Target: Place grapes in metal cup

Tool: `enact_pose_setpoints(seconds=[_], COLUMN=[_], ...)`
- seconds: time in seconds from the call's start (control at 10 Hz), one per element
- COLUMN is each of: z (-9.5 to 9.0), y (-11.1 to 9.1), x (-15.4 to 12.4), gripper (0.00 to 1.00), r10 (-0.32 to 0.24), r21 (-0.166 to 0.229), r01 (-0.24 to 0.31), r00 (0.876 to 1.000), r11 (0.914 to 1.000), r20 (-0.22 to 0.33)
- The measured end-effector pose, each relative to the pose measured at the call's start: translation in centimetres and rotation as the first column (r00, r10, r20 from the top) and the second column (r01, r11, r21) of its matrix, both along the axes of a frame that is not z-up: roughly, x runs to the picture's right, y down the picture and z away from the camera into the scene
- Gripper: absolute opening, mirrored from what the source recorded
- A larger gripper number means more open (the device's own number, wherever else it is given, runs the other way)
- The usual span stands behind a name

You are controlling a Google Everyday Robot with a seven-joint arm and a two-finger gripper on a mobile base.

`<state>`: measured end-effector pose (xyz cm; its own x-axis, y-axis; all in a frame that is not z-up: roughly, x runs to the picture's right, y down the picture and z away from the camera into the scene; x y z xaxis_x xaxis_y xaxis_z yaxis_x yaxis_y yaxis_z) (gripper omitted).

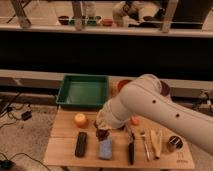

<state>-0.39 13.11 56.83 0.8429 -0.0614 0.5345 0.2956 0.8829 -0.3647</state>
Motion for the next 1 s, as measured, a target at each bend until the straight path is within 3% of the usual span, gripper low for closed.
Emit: enact_pose_setpoints(seconds=[0.4, 0.7, 1.0], z=[-0.1, -0.4, -0.4], y=[-0.8, -1.6, -1.7], x=[5.2, 8.9, 9.5], gripper=[0.00, 0.00, 0.00], r10=[0.088, 0.150, 0.159], r21=[0.034, 0.065, 0.070], r01=[-0.086, -0.142, -0.151], r00=[0.993, 0.980, 0.976], r11=[0.9957, 0.9877, 0.9862], r20=[-0.073, -0.134, -0.146])
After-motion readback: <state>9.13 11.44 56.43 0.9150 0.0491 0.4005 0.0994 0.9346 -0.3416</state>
